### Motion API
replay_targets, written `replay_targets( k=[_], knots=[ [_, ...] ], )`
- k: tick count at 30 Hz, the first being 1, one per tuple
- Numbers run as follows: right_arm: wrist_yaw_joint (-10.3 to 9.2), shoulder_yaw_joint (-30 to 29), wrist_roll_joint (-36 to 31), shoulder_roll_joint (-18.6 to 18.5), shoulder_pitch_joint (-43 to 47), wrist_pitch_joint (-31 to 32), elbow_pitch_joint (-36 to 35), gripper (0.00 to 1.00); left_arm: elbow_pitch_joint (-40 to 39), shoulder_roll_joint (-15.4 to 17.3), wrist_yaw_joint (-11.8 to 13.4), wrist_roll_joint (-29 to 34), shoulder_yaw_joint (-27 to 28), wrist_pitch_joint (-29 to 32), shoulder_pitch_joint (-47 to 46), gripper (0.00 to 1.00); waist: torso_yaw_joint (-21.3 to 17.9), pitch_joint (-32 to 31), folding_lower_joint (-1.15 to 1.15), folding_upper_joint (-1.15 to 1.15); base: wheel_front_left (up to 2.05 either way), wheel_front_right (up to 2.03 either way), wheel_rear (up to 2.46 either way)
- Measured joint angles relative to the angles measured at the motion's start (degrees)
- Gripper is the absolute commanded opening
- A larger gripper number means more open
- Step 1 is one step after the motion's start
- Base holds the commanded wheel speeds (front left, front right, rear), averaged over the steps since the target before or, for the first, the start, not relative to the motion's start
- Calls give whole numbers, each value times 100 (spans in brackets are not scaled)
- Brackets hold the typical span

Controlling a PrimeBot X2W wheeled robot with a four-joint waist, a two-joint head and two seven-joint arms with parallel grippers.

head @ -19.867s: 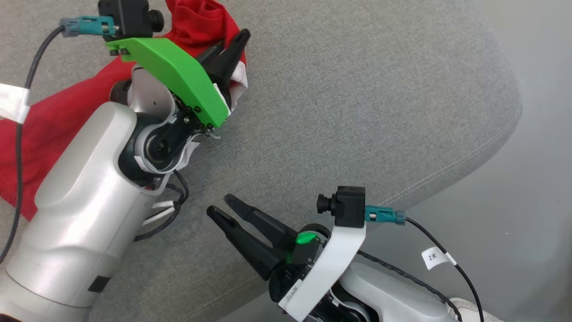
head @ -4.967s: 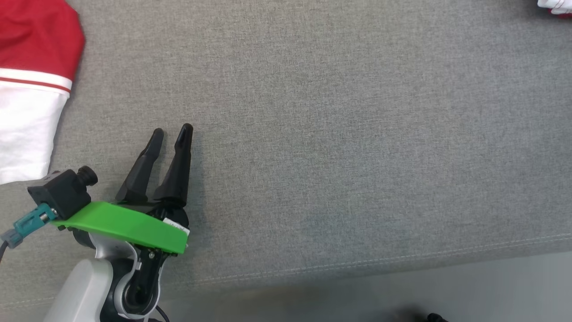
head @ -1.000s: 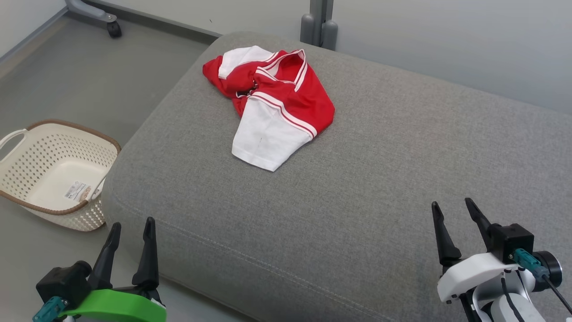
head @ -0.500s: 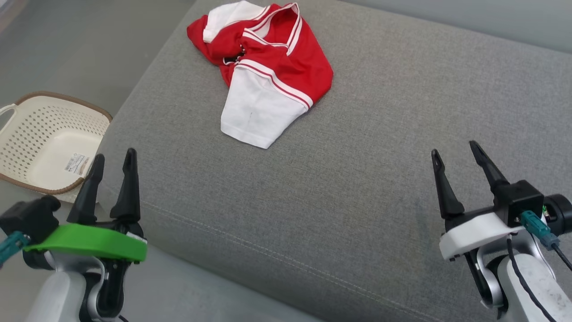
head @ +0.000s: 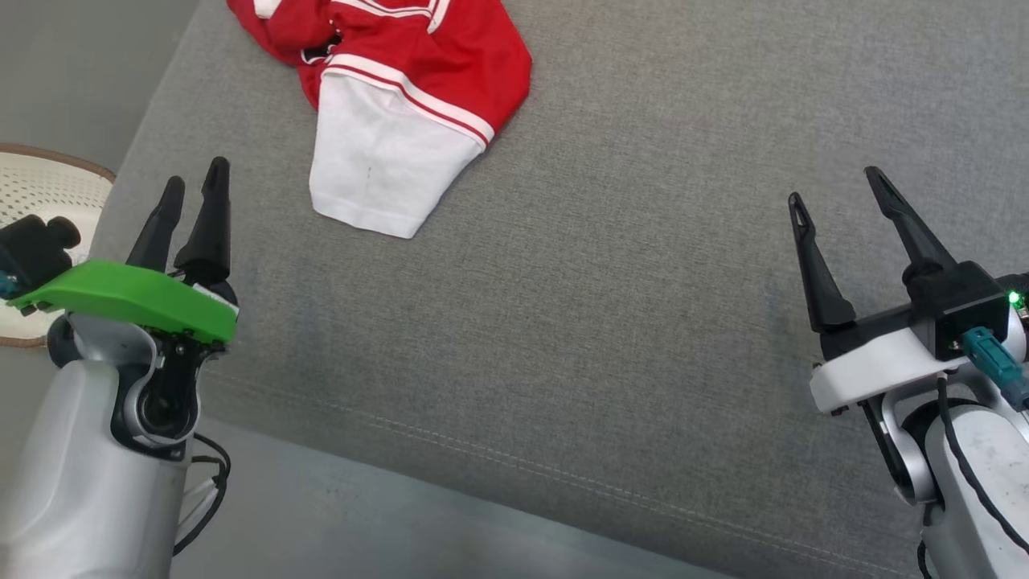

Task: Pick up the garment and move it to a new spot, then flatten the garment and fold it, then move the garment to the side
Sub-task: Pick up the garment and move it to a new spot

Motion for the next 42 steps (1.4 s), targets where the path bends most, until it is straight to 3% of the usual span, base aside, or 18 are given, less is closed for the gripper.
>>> replay_targets(
  k=[4, 23, 42],
  knots=[
    [3, -46, -38, -97, 6, 144, -118, 100, 430, -156, -66, -166, -8, 70, -294, 100, -153, 180, 0, 0, 0, 0, 0],
    [12, -127, -144, -355, 163, 826, -1080, 100, 1890, -243, -193, -456, -365, 471, -935, 100, -554, 488, 0, 0, 0, 0, 0],
    [2, -209, -250, -382, 301, 1224, -1802, 100, 2060, -304, -194, -858, -611, 458, -1521, 100, -800, 866, 0, 0, 0, 0, 0]
  ],
)
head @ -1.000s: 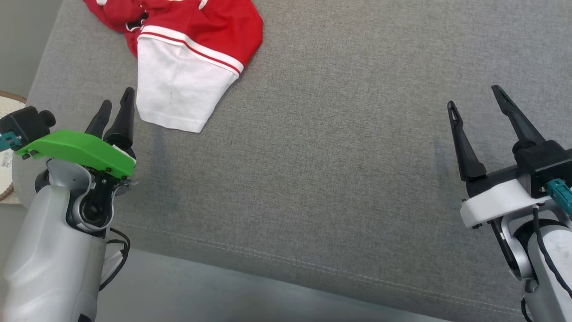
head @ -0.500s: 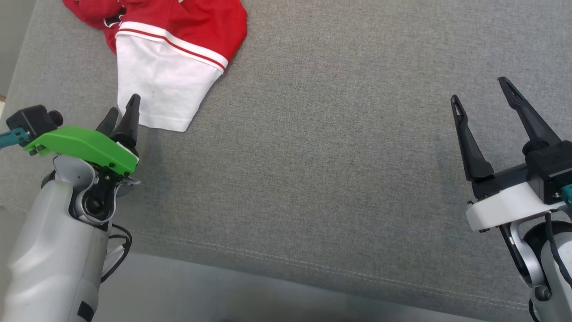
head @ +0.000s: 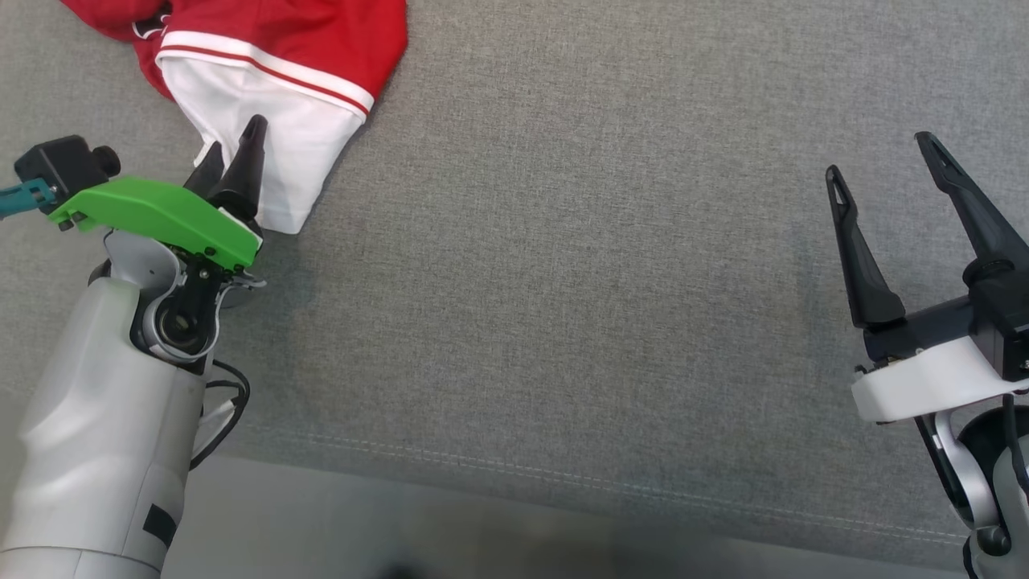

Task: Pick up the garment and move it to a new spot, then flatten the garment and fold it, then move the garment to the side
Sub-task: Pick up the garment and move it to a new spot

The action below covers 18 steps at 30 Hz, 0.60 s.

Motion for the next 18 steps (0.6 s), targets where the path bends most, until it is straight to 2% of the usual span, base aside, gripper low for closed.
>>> replay_targets(
  k=[7, 8, 9, 10, 11, 18],
  knots=[
    [-24, -63, -85, 4, 99, 100, -166, 100, 60, -20, 0, -59, -257, -31, -124, 100, -21, 92, 0, 0, 0, 0, 0],
    [-45, -63, -85, 4, 99, 100, -183, 100, 67, -19, 0, -60, -279, -32, -138, 95, -23, 99, 0, 0, 0, 0, 0],
    [-48, -65, -85, 4, 99, 101, -200, 100, 71, -19, 0, -69, -305, -32, -157, 43, -25, 105, 0, 0, 0, 0, 0],
    [-48, -68, -85, 4, 99, 101, -218, 100, 78, -19, 0, -90, -335, -41, -176, 5, -27, 110, 0, 0, 0, 0, 0],
    [-48, -75, -85, 4, 99, 102, -226, 100, 80, -22, 0, -111, -369, -46, -194, 0, -29, 114, 0, 0, 0, 0, 0],
    [-51, -85, -82, 75, 98, 88, -232, 100, -212, -52, 0, -227, -582, -345, -283, 0, -33, 58, 0, 0, 0, 0, 0]
  ],
)
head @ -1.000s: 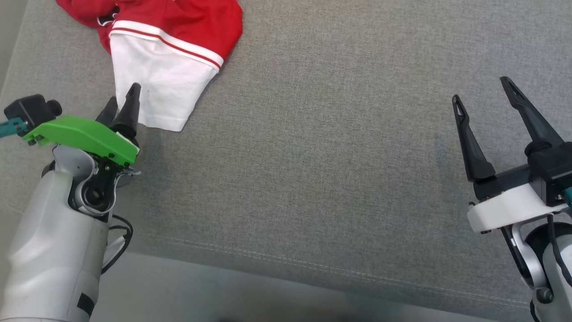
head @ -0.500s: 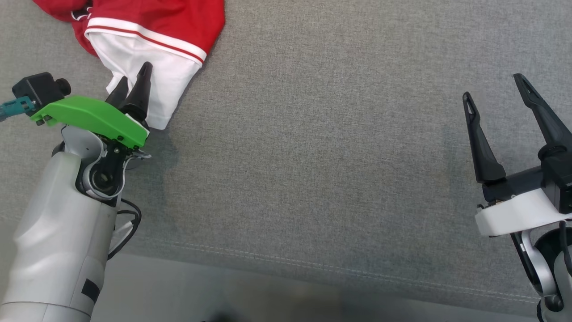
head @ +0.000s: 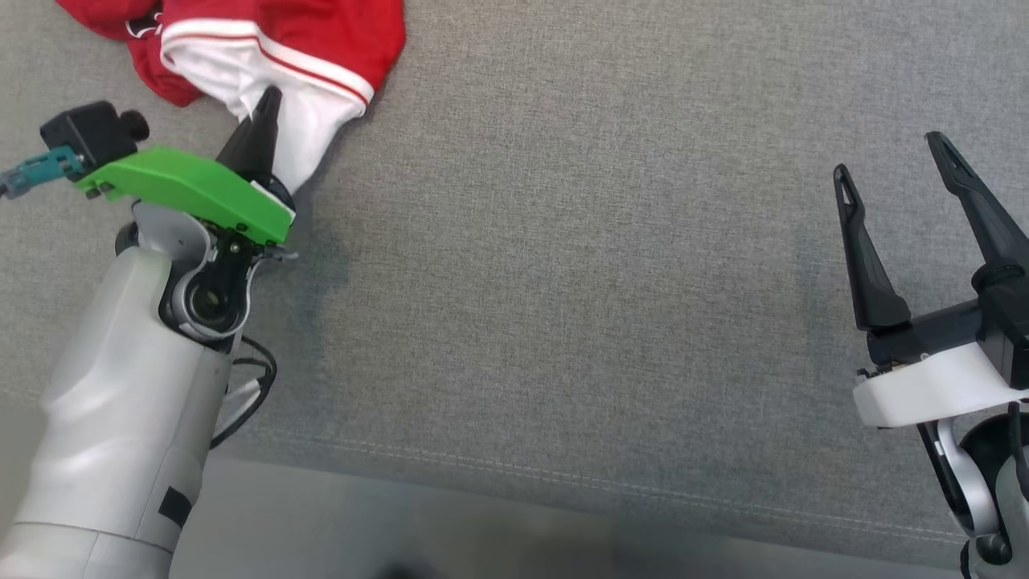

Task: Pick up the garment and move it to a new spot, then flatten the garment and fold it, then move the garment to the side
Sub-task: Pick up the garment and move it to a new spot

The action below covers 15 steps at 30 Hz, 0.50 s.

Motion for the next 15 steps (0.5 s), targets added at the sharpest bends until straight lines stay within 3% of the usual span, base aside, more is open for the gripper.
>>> replay_targets(
  k=[3, 9, 15],
  knots=[
    [-1, 12, 32, 89, -2, -92, 42, 100, -401, 4, 1, 102, -193, -275, -215, 0, 8, -69, 0, 0, 0, 0, 0],
    [-7, 166, 263, 322, -19, -389, 381, 100, -1306, -249, 0, 419, -1218, -348, -355, 0, 13, -305, 0, 0, 0, 0, 0],
    [-8, 346, 470, 597, -43, -731, 737, 100, -1934, -153, 0, 682, -2036, -305, -349, 0, -44, -646, 0, 0, 0, 0, 0]
  ],
)
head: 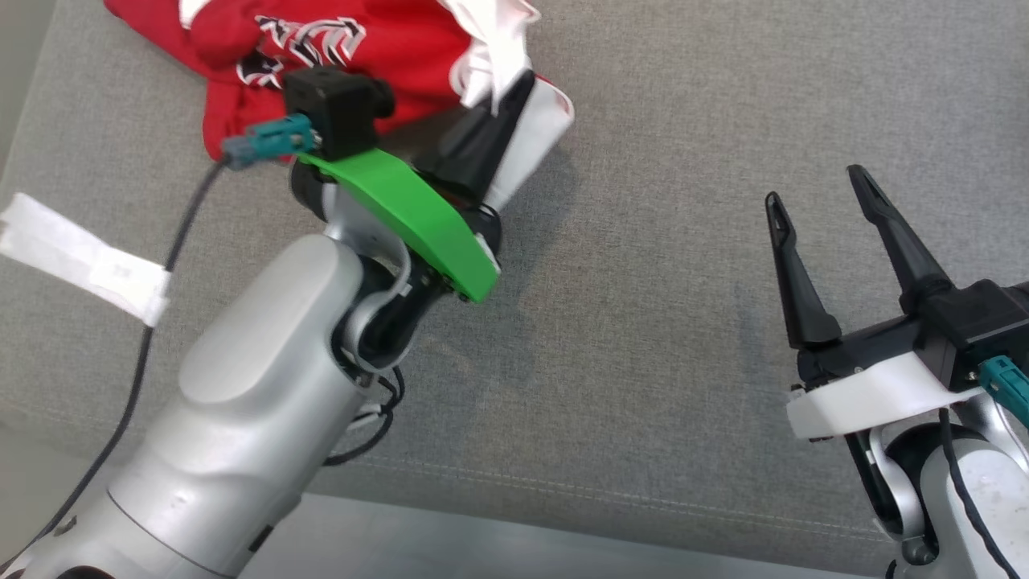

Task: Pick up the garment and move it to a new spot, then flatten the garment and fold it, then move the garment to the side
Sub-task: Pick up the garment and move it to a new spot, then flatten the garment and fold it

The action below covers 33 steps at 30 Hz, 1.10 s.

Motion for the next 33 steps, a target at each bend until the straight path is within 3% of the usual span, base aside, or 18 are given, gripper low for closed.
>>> replay_targets(
  k=[7, 15, 24, 33],
  knots=[
    [1, 231, 263, 326, 2, -366, 480, 100, -499, -105, 0, -69, -995, 275, 388, 0, -210, -404, 0, 0, 0, 0, 0],
    [1, 332, 459, 515, 68, -637, 889, 100, -705, -224, 0, -204, -1777, 515, 944, 0, -716, -741, 0, 0, 0, 0, 0],
    [1, 426, 520, 589, 279, -789, 1111, 100, -765, -304, 0, -413, -2241, 665, 1384, 0, -1437, -950, 0, 0, 0, 0, 0],
    [-37, 240, 528, 589, 312, -942, 1202, 100, -238, -288, 0, -326, -2246, 601, 1527, 0, -1938, -932, 0, 0, 0, 0, 0]
  ],
)
